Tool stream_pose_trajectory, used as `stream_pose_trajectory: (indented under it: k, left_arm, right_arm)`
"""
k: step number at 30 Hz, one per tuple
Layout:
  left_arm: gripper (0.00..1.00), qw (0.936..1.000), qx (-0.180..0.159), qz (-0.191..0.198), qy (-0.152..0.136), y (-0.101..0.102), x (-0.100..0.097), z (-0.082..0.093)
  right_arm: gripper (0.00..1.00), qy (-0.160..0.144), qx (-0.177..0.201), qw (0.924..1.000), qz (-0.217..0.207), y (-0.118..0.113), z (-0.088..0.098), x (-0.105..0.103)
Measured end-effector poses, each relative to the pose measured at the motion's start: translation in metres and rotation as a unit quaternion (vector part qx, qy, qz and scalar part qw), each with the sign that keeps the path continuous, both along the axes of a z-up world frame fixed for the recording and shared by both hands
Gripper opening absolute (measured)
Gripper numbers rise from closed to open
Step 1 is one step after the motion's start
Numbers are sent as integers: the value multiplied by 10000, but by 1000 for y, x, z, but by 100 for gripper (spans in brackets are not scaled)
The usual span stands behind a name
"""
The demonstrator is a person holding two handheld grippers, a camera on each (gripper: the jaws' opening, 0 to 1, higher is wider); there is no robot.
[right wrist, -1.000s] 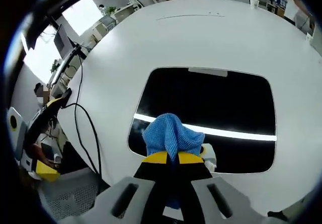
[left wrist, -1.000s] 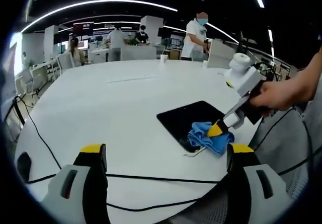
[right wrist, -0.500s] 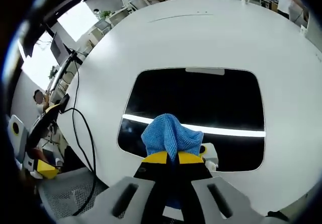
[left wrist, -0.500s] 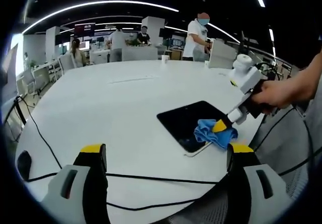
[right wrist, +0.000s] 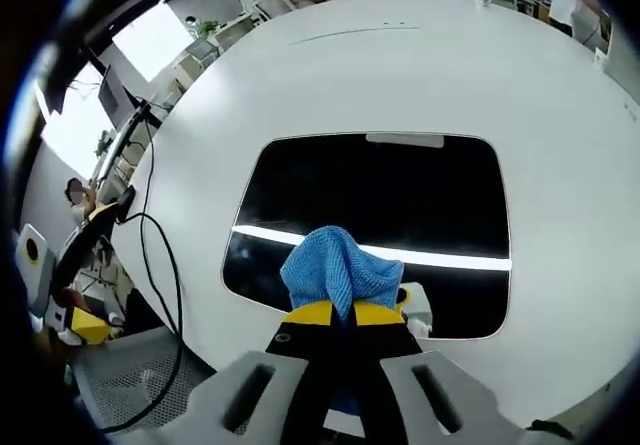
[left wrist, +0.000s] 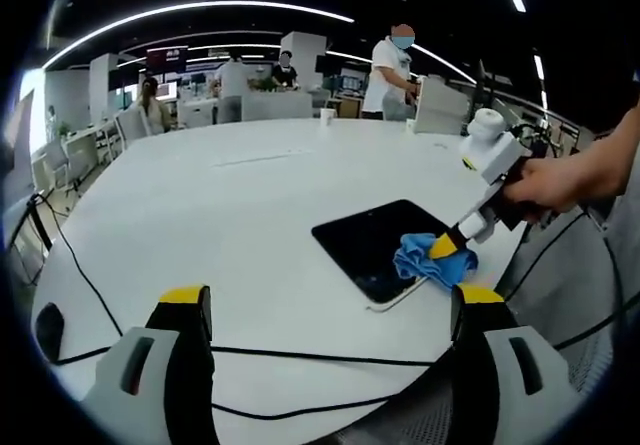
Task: Wipe the mirror surface with the cleaning cloth until all visible marks leave the cleaned area.
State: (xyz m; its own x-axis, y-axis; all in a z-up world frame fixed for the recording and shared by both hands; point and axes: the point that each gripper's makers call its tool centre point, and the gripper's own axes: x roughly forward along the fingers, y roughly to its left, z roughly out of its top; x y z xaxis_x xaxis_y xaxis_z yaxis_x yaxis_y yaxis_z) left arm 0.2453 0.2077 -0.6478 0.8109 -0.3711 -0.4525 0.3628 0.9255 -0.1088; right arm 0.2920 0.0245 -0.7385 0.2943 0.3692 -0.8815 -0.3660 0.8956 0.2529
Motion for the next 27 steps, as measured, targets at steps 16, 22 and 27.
stream_pose_trajectory:
  k: [16,22,27]
  left_arm:
    - [99,9999,41,-94,-2,1,5,1]
    - [99,9999,38,-103,19,2,4,0]
    - [99,9999,29,-115,51,2,4,-1]
  right_arm:
    - [0,40,-11,9999,-140,-2,0,7]
    - [0,-50,-61,9999,-103,-1,0,13]
    - [0,-71,-53,9999,-134,1,0,22]
